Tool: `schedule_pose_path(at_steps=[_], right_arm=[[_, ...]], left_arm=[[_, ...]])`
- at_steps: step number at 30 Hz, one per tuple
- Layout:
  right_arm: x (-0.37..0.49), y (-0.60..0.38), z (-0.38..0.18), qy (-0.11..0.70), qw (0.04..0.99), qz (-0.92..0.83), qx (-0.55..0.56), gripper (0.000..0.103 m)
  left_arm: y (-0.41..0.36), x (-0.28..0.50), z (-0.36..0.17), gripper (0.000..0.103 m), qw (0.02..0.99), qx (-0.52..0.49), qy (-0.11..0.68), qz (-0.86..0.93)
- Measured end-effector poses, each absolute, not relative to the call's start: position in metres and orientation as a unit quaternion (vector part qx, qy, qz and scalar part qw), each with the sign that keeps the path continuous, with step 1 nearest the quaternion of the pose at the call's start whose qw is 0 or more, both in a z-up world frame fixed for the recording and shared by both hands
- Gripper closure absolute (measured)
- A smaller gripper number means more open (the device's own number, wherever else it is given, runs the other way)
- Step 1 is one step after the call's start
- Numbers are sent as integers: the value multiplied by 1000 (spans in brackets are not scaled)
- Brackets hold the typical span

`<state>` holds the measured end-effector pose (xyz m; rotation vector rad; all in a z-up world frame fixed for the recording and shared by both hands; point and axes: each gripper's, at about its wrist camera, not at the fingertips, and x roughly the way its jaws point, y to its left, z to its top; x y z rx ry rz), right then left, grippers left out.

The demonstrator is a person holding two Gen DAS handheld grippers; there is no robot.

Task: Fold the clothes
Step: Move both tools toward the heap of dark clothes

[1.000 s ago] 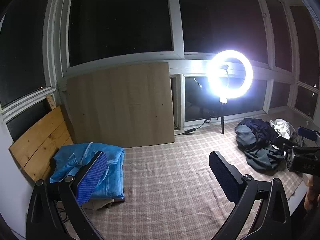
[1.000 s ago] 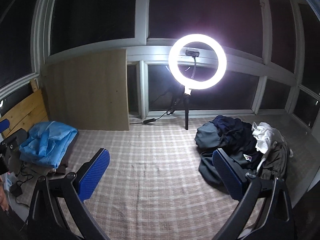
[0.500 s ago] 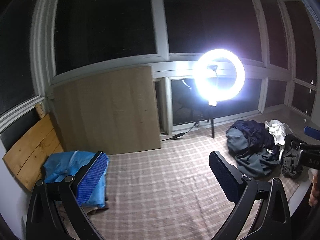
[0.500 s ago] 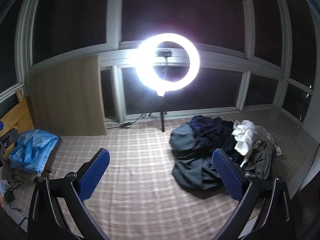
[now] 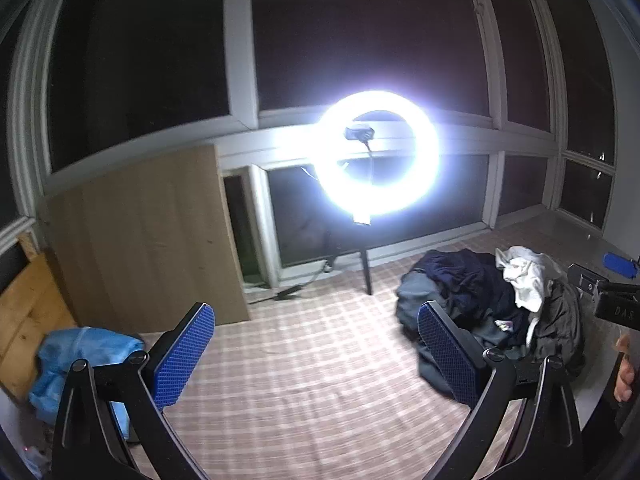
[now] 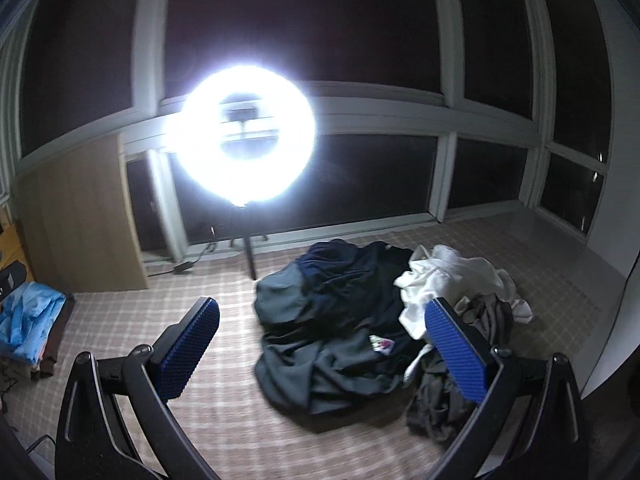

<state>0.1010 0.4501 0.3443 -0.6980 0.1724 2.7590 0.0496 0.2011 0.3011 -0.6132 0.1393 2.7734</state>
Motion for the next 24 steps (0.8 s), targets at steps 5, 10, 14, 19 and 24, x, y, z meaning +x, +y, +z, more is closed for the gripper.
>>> schedule_pose_path(at_steps=[5,10,14,19,24], right_arm=[[96,525,324,93,154,952,-250,0],[90,604,301,120,181,940,-264,0],[79,653,287,131,187,934,-274,0],[64,703,271,140,190,925,-299,0],[58,724,255,128,204,916,-321,0]], left_arm=[[237,33,292,1,168,-242,36,955],[268,13,280,1,177,-270,27,946],[289,-6,269,1,186,-296,19,937],[308,-32,255,1,188,-331,30,924],[309,-45,240,1,174,-353,40,918]])
